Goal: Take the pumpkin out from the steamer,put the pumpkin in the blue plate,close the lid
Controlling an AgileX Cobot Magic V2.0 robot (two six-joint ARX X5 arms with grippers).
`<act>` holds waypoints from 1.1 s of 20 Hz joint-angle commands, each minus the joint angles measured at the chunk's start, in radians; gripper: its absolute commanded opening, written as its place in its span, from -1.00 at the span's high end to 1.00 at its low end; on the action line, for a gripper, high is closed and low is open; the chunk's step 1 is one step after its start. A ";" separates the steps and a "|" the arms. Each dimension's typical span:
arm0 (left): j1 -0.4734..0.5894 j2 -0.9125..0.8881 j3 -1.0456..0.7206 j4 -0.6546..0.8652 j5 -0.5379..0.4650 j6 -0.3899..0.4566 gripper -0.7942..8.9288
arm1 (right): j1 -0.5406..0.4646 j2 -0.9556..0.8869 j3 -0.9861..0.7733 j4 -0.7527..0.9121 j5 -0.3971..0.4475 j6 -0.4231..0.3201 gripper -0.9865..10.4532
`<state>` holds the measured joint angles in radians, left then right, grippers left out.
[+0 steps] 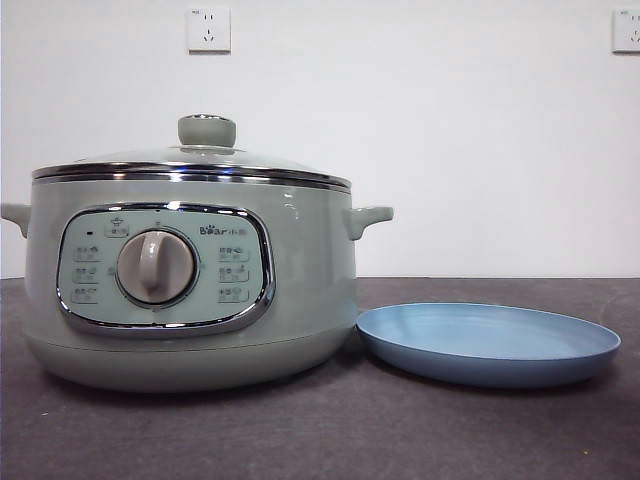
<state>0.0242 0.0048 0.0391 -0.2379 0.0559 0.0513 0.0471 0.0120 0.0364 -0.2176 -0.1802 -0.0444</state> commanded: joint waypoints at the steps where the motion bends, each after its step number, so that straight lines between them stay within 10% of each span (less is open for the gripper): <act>1: 0.004 -0.003 -0.016 0.002 0.000 -0.006 0.84 | 0.000 0.001 -0.010 0.000 0.002 0.010 0.86; 5: 0.003 -0.003 -0.016 0.002 0.007 -0.025 0.84 | 0.000 0.001 -0.010 0.000 -0.005 0.101 0.86; 12: 0.003 -0.003 -0.016 0.005 0.093 -0.350 0.84 | 0.000 0.001 -0.009 0.000 -0.004 0.613 0.86; 22: 0.003 -0.003 -0.016 0.010 0.215 -0.449 0.84 | 0.000 0.001 -0.009 -0.001 -0.004 0.637 0.86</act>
<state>0.0242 0.0048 0.0391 -0.2298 0.2653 -0.3794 0.0471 0.0120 0.0364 -0.2172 -0.1833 0.5762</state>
